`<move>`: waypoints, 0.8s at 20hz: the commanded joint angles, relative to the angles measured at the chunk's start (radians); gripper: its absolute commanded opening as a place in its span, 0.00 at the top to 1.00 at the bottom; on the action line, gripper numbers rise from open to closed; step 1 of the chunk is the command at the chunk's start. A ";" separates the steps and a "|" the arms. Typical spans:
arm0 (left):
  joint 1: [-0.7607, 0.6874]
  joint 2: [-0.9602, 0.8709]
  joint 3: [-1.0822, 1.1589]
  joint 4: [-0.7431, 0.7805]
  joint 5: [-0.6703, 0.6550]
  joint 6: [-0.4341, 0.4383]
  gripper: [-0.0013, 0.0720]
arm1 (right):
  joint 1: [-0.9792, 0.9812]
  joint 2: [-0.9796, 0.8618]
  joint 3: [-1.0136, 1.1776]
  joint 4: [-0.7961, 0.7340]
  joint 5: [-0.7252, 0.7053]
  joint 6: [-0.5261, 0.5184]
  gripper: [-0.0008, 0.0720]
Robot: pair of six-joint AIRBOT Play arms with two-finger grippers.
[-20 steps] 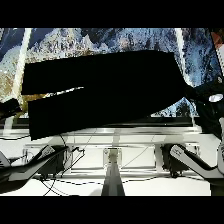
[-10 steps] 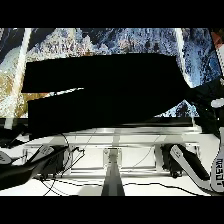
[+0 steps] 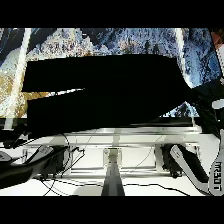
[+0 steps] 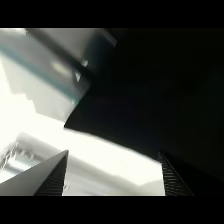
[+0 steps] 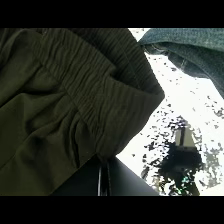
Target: Fold the clothes and pants, and hang the long-sleeved shirts on hangers.
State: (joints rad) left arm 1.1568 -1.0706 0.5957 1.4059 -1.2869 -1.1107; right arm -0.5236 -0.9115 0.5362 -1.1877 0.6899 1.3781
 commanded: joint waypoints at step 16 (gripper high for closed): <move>-0.007 -0.001 -0.043 -0.068 0.116 0.000 0.14 | 0.001 0.002 0.000 -0.013 0.005 0.000 0.97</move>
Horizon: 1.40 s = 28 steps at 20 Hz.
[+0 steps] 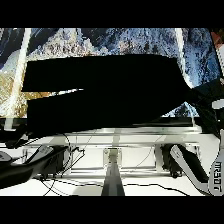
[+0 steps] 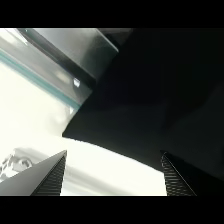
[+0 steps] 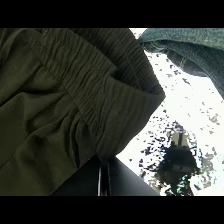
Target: Fold the clothes and pants, and hang the long-sleeved shirts on hangers.
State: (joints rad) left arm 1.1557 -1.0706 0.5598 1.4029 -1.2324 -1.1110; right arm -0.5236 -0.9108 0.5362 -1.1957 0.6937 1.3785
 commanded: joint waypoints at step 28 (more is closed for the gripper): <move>-0.259 -0.075 0.399 -0.378 0.200 0.016 0.97 | 0.000 0.385 0.109 -0.261 0.269 0.137 0.97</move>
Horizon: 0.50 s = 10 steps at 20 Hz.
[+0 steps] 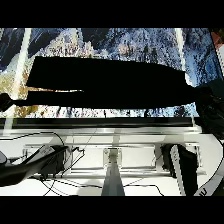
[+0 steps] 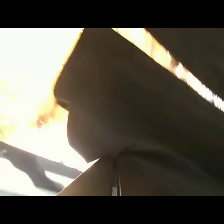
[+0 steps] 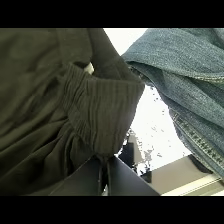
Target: Fold the clothes and pants, and hang the long-sleeved shirts on hangers.
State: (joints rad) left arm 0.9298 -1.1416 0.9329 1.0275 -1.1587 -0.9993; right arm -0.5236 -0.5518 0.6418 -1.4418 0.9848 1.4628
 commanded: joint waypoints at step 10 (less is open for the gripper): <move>-0.412 -0.352 0.415 0.125 0.315 -0.464 0.97 | 0.015 -0.303 0.076 0.231 -0.381 0.055 0.97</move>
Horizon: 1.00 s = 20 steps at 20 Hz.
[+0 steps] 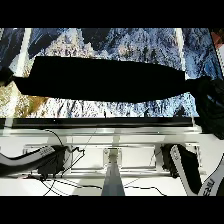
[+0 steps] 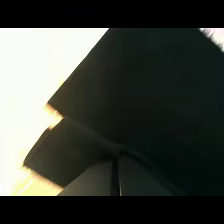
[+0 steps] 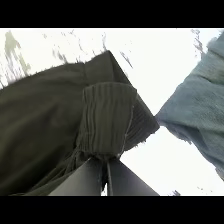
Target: Fold the clothes and pants, and hang the long-sleeved shirts on hangers.
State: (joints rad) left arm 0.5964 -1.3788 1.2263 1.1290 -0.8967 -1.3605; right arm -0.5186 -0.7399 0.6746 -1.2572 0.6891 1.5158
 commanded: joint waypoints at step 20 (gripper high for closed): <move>-0.209 -0.397 0.397 0.152 0.114 -0.069 0.01 | 0.263 -0.820 0.468 0.025 -0.320 0.061 0.03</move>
State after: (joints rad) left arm 0.3672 -1.7981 1.6215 1.1950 -0.6445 -1.4528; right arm -0.2604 -1.5555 1.1301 -1.2133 0.3134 1.5795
